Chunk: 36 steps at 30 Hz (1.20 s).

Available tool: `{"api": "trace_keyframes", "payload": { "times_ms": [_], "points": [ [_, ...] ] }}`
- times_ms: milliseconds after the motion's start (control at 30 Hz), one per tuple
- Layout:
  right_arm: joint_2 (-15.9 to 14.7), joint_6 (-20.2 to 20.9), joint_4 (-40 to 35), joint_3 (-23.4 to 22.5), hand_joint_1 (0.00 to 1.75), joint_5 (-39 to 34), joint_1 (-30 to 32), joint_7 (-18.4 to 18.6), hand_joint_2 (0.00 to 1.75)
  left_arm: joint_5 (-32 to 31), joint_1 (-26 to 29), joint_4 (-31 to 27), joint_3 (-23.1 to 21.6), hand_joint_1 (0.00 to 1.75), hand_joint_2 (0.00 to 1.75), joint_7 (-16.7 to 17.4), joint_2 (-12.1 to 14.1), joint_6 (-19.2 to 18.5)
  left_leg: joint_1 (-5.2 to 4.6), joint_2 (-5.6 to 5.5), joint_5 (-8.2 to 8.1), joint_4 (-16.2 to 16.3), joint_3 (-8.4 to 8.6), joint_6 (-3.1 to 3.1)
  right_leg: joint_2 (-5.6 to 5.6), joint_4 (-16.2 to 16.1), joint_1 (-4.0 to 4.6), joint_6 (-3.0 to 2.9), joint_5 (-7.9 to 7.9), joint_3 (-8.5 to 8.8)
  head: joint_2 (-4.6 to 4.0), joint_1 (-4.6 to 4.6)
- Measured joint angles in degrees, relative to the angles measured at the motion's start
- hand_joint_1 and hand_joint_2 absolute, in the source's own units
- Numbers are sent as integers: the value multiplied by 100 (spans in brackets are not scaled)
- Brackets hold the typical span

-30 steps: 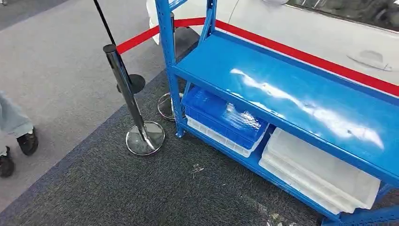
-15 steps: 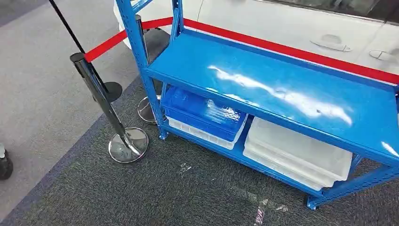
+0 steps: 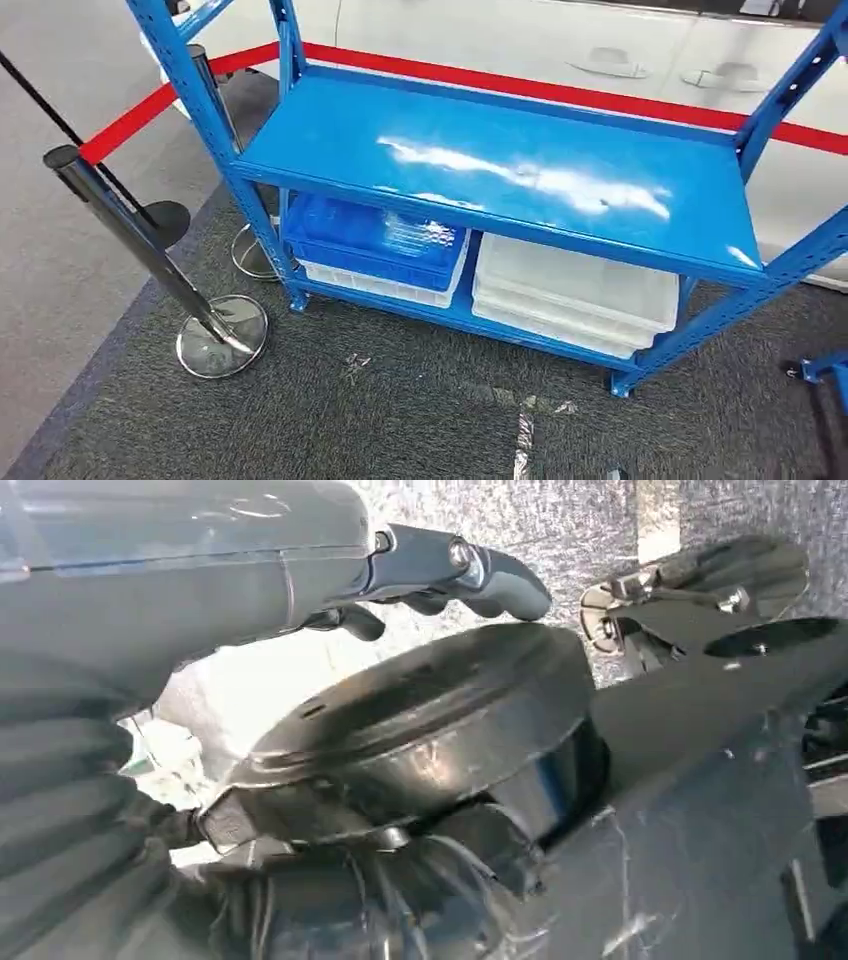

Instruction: Take the parts from the cabinet and place them on the table.

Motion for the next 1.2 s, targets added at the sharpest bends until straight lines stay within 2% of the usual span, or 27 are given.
{"api": "trace_keyframes", "payload": {
  "times_ms": [33,67,100,133,200,233,267,333,367,400,433,533,567,600,633,700,733,767,800,867,900,933,1033,1100,1133,1167,1200],
  "points": [
    [-4,85,0,0,0,2,15,-126,0,-26,-5,0,-19,0,175,-70,-8,0,33,54,32,-45,2,45,52,-5,1,39,18,-10,0,4],
    [-39,184,0,-2,0,20,39,-273,0,-76,-12,-2,-35,0,175,-166,-26,2,64,157,72,-99,36,98,-155,74,1,48,-48,-60,0,2],
    [-39,262,0,-2,0,37,39,-365,0,-122,-11,-2,-50,0,175,-234,-20,22,56,205,82,-124,49,135,-508,286,46,74,-201,-143,0,75],
    [-44,306,0,-2,0,37,15,-437,0,-151,-5,-2,-66,0,175,-300,-17,55,38,287,82,-123,43,162,-648,673,43,89,-419,-319,0,96],
    [-57,360,0,-2,0,30,-15,-478,0,-262,8,-2,-78,0,175,-490,-17,138,17,442,68,-110,36,182,-709,1527,29,115,-753,-713,0,96],
    [-59,369,0,-2,0,9,-10,-467,0,-356,12,-2,-105,0,175,-614,-17,212,15,526,61,-109,40,188,-710,1700,23,126,-744,-789,0,89],
    [-59,363,0,-4,0,-9,-2,-426,0,-421,9,-2,-151,0,175,-713,-17,249,15,586,53,-107,49,185,-715,1608,18,131,-643,-732,0,96],
    [-61,180,0,-4,0,-48,-4,-192,0,-503,-1,-2,-232,0,175,-837,-17,284,17,712,16,-96,84,162,-818,754,9,113,-178,-279,0,94],
    [-61,7,0,-4,0,-57,-11,-20,0,-483,-5,-2,-229,0,175,-818,-17,260,16,761,-8,-87,112,134,-1003,250,18,90,13,-2,0,96],
    [-57,-187,2,-4,0,-66,-31,161,0,-439,-4,-2,-232,0,175,-743,-17,225,-32,817,-38,-73,114,96,-1269,52,97,57,-120,94,0,98],
    [-57,-334,0,-9,0,-79,-38,276,0,-391,-7,-2,-232,0,175,-660,-20,193,-50,856,-59,-59,117,64,-1164,28,104,-10,-84,100,0,85],
    [-74,-413,2,-35,0,-92,-2,385,0,-349,-13,-2,-232,0,175,-577,-42,162,-62,1035,-65,-93,175,3,-971,7,96,-77,-66,68,0,76],
    [-74,-433,2,-44,0,-116,2,412,0,-343,-13,-2,-232,0,175,-500,-42,142,-21,859,-142,-40,149,-50,-919,-37,50,-123,-35,92,0,76],
    [-76,-455,2,-48,0,-155,-10,437,0,-334,-15,-2,-234,0,175,-355,-42,81,-9,577,-272,145,77,-78,-860,-47,42,-150,-22,88,0,48],
    [-85,-485,0,-63,0,-208,-30,492,0,-289,-5,-2,-234,0,175,-141,-44,20,-3,448,-474,495,-90,-95,-813,-47,38,-187,-11,73,0,37],
    [-107,-591,0,-127,0,-249,-52,694,0,-166,-22,-2,-232,0,175,347,-46,13,4,382,-851,1413,-533,-121,-671,-44,42,-203,-1,55,0,37],
    [-127,-669,0,-144,0,-276,-49,770,0,-115,-25,-2,-229,0,175,591,-48,59,3,382,-870,1662,-656,-129,-600,-37,44,-203,0,53,0,37],
    [-140,-754,0,-159,0,-380,-39,777,0,-85,-20,-2,-229,0,175,723,-52,92,6,382,-746,1635,-655,-126,-520,-22,43,-202,0,54,0,37],
    [-142,-763,0,-209,0,-509,-31,733,0,-72,-22,-2,-229,0,175,757,-55,118,11,381,-526,1379,-551,-119,-444,-3,39,-202,0,51,0,33],
    [-140,-658,0,-317,0,-601,-30,667,0,-52,-27,-2,-229,0,175,607,-66,214,37,277,17,427,-127,-93,-294,28,30,-190,2,50,0,35],
    [-140,-541,0,-323,0,-553,-34,650,175,-61,-15,-2,-229,0,175,471,-77,262,42,153,-5,174,-28,-73,-277,39,33,-165,9,22,0,37],
    [-140,-433,-2,-323,0,-507,-38,652,175,-111,-28,-2,-229,0,175,318,-98,280,39,121,-27,-11,-23,-61,-194,94,64,-122,5,-26,0,30],
    [-137,-137,0,-321,0,-322,18,672,175,-450,-26,-2,-234,0,175,-277,-140,267,4,149,13,19,-56,61,-148,2,36,15,79,-43,0,44],
    [-135,-101,-2,-310,0,-271,33,671,175,-566,4,-2,-232,0,175,-400,-142,264,17,149,5,-16,-66,38,-172,12,48,-50,20,-37,0,48],
    [-127,-83,-2,-286,0,-230,67,671,175,-722,27,-2,-221,0,175,-472,-142,258,19,143,24,-16,-65,37,-192,-1,50,-242,16,-27,0,50],
    [-120,-86,-2,-269,0,-199,97,676,175,-844,43,-2,-197,0,175,-496,-155,249,12,138,25,-17,-62,39,-196,-11,53,-294,43,-27,0,41],
    [-114,-101,-2,-253,0,-170,113,674,175,-971,69,-4,-162,0,175,-520,-157,240,9,133,34,-17,-62,52,-202,-19,51,-290,44,-15,0,46]
  ]
}}
